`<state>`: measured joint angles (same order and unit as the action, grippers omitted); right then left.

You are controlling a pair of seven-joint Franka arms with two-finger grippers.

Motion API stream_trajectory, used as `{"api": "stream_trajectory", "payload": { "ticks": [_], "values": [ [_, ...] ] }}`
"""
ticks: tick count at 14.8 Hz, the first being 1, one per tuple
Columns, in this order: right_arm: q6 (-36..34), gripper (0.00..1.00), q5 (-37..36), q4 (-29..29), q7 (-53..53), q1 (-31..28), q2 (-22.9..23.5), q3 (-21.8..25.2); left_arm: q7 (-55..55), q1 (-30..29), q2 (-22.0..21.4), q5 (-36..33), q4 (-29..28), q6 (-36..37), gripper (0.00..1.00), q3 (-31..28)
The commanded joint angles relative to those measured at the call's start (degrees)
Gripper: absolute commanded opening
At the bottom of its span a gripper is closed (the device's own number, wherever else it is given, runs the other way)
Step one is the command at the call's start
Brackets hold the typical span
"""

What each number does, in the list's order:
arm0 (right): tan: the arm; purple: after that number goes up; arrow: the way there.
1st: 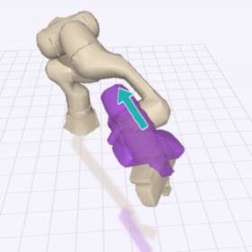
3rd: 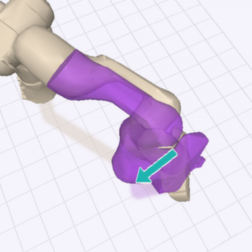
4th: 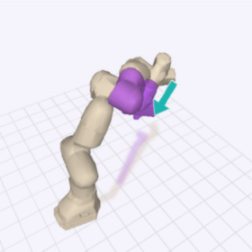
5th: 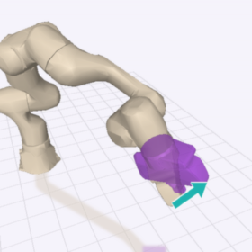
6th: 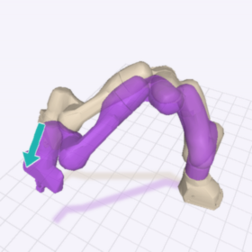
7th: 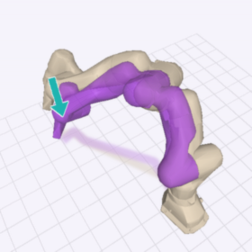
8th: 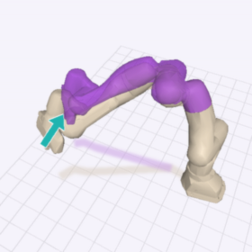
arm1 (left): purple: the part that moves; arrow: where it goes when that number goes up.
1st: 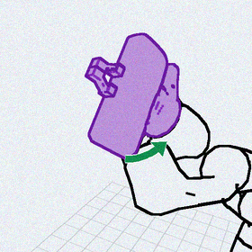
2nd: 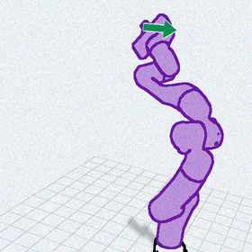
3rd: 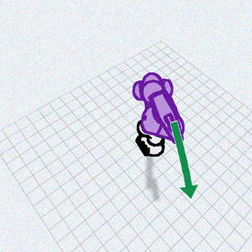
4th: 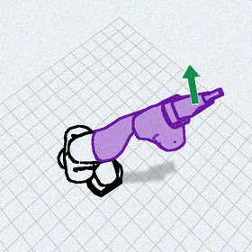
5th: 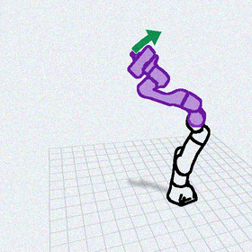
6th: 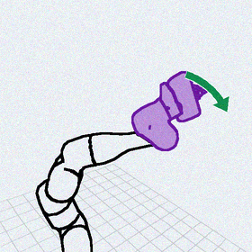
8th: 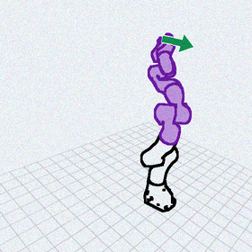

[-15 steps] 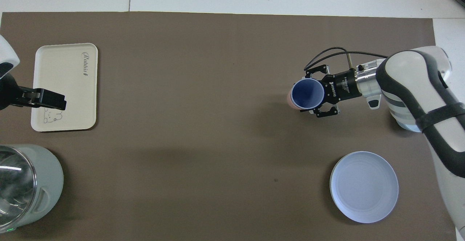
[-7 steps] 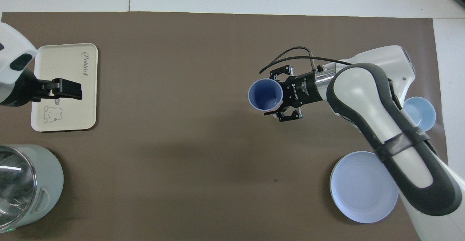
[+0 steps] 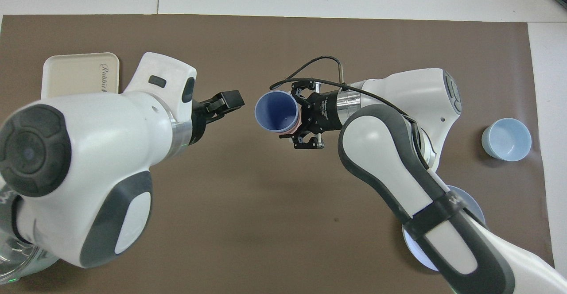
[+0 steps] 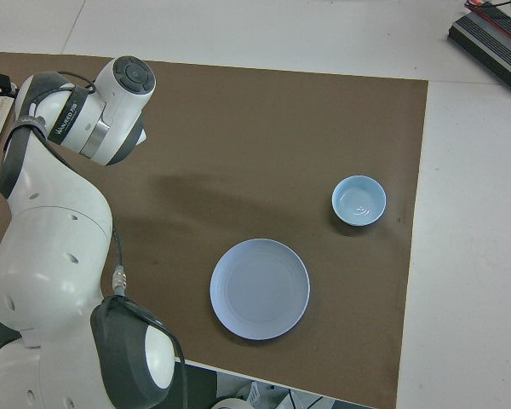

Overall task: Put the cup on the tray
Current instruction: 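Carry the cup toward the left gripper while the left gripper reaches it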

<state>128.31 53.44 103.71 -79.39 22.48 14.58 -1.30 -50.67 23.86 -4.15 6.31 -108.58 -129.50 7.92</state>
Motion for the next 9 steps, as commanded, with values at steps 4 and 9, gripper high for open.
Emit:
{"api": "stream_trajectory", "payload": {
  "ticks": [4, 9],
  "values": [
    [1.3, 0.00, 1.5, -0.1, -0.3, 0.1, -0.3, 0.2, -4.0, 4.7, 4.1, 0.9, -1.4, -9.4, 0.88, -1.1],
    [1.4, 0.00, 1.5, -0.1, -0.3, 0.1, -0.3, 0.2, -5.1, 5.7, 6.6, 0.9, -0.5, -10.4, 0.00, -1.2]
  ]
}}
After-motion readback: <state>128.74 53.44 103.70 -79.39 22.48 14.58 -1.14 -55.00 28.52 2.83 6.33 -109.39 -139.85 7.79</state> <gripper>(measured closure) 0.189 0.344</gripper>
